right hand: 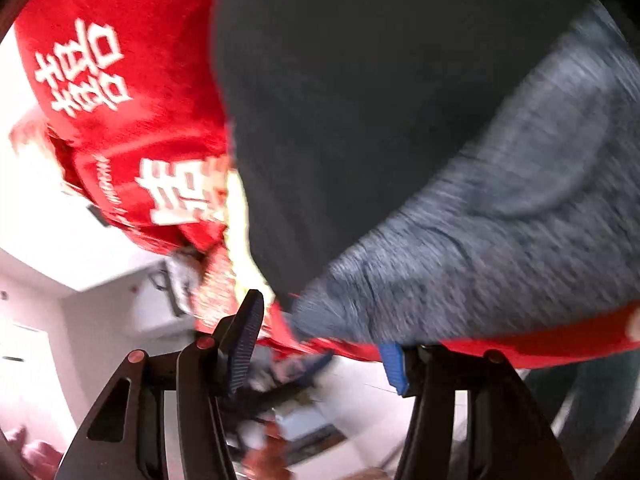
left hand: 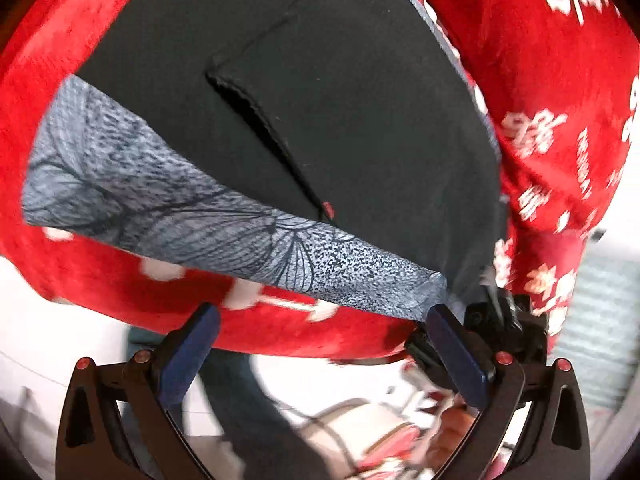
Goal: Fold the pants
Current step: 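Grasp the waistband edge with the left gripper while the right gripper grasps the waistband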
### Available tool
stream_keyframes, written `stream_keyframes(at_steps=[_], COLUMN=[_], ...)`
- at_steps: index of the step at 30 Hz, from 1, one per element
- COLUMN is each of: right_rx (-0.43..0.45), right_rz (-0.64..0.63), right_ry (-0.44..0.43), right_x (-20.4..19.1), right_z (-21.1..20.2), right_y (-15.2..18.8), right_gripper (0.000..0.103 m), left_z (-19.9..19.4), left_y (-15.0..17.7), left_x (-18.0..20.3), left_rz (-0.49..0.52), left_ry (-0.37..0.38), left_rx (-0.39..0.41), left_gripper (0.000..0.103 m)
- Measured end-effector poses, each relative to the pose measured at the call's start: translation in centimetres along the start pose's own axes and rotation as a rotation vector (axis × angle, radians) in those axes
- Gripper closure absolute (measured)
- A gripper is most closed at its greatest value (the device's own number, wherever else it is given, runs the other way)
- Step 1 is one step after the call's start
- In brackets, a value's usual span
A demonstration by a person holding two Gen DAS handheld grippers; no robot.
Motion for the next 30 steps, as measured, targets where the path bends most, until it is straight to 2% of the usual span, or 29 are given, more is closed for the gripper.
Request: stream_keyframes(at_steps=[4, 7, 10, 12, 15, 17, 19, 20, 21, 22, 25, 28, 30], right_rx=[0.001, -0.013, -0.024, -0.012, 0.040, 0.090, 0.126, 0.149, 0.173, 0.188, 0.152, 0.091, 0.031], right_rz=[-0.043, -0.055, -0.054, -0.035, 0.027, 0.094, 0.176, 0.233, 0.277, 0.284, 0.183, 0.052, -0.087], right_ry=[-0.072, -0.077, -0.047, -0.003, 0.052, 0.038, 0.012, -0.020, -0.047, -0.047, 0.051, 0.132, 0.193], right_x=[-2.8, -3.5, -2.9, -1.6, 0.7, 2.4, 4.2, 5.1, 5.7, 5.5, 2.3, -2.8, -7.3], right_z=[-1.0, -1.4, -1.5, -2.0, -2.9, -3.9, -4.6, -4.9, -5.4, -5.8, -6.3, -7.0, -7.0], right_y=[-0.5, -0.4, -0.2, 0.0, 0.0, -0.1, -0.3, -0.3, -0.3, -0.4, -1.1, -3.4, -5.9], right_gripper=[0.044, 0.044, 0.044, 0.044, 0.044, 0.046, 0.062, 0.089, 0.097, 0.097, 0.097, 0.097, 0.097], left_z=[0.4, 0.0, -0.9, -1.6, -1.7, -1.6, -1.7, -1.6, -1.6, -1.6, -3.1, -5.3, -6.5], left_y=[-1.0, -1.9, -2.4, -2.5, -2.3, -2.2, -2.3, -2.3, -2.4, -2.6, -2.9, -3.5, -4.7], left_x=[0.4, 0.1, -0.9, -1.7, -1.8, -1.6, -1.5, -1.4, -1.2, -1.0, 0.4, 2.9, 5.7], left_rz=[-0.086, -0.118, -0.137, -0.124, -0.053, -0.013, 0.002, 0.004, 0.005, 0.006, -0.001, 0.018, 0.065], left_ry=[0.109, 0.093, 0.056, 0.029, -0.045, -0.076, -0.087, -0.097, -0.125, -0.137, -0.129, -0.108, -0.137], left_rx=[0.045, 0.094, 0.119, 0.114, 0.106, 0.090, 0.083, 0.078, 0.074, 0.072, 0.098, 0.131, 0.165], left_gripper=[0.000, 0.000, 0.018, 0.036, 0.050, 0.052, 0.052, 0.055, 0.062, 0.063, 0.063, 0.063, 0.063])
Point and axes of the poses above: each gripper's, at about its wrist camera, not at the fingertips, and z roughly the way its jaws point, x to its right, y to its underside, the point moved 2 cm from there along z, roughly the way its jaws point, and after that the axes turned 6 degrees about -x, right-handed, at the moved point
